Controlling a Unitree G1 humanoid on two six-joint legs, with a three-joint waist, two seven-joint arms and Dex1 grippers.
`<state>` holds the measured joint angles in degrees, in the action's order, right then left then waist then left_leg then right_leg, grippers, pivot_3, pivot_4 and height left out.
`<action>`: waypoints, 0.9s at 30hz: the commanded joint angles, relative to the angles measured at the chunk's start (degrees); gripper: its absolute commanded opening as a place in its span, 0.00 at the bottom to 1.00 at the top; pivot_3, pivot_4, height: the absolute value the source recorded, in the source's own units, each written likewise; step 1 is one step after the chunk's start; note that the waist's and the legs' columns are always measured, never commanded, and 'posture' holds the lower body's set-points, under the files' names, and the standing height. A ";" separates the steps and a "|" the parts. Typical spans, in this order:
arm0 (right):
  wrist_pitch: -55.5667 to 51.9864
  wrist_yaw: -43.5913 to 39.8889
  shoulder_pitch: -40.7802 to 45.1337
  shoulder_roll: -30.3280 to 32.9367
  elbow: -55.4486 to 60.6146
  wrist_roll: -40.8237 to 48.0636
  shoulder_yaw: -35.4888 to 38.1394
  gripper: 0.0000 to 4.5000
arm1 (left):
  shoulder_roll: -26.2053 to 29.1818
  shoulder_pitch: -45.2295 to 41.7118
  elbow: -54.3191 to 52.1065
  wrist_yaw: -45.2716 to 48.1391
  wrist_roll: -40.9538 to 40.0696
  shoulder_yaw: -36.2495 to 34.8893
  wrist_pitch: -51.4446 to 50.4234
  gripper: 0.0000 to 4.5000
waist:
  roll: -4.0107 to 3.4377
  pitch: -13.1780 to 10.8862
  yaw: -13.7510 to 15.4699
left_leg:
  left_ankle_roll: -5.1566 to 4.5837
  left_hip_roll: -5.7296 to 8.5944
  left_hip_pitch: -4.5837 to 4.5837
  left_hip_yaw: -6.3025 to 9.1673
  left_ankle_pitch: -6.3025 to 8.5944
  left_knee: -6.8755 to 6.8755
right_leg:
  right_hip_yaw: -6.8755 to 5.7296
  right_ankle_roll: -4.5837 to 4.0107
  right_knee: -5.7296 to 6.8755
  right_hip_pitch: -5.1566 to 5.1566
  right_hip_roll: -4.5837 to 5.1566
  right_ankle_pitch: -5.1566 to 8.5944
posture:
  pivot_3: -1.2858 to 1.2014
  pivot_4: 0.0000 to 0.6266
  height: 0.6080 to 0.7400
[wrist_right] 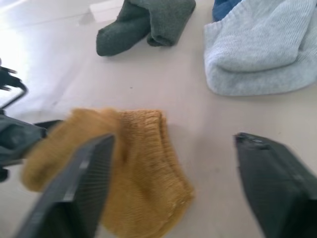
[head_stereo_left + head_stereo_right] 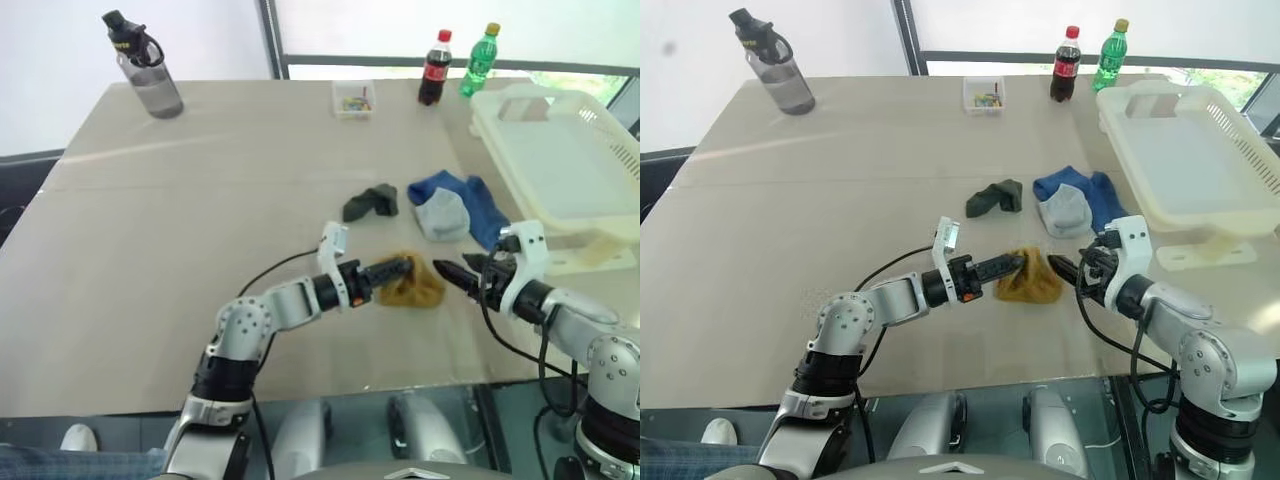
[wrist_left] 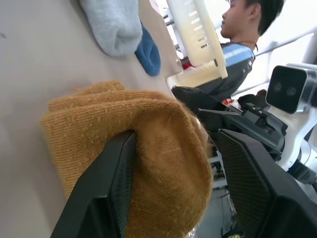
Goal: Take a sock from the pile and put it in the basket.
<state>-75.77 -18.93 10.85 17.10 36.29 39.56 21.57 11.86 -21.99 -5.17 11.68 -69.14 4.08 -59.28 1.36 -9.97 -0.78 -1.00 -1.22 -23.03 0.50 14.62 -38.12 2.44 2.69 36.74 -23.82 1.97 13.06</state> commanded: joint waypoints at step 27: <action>-1.04 7.48 1.61 -0.67 -1.35 5.26 -8.63 0.99 | -7.76 -2.12 6.11 4.74 -0.82 -9.46 -8.26 0.61 | -0.03 -0.02 -0.06 | 0.00 0.00 0.00 0.02 0.00 0.02 | -0.02 0.02 0.00 -0.01 0.00 0.01 | 0.52 0.24 1.00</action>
<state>-78.07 -12.20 12.11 15.71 34.75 45.77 13.66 4.65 -23.41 1.22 15.93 -68.89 -4.61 -67.12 1.33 -9.99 -0.83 -1.00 -1.23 -23.04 0.54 14.62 -38.10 2.42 2.70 36.74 -23.83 1.98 13.07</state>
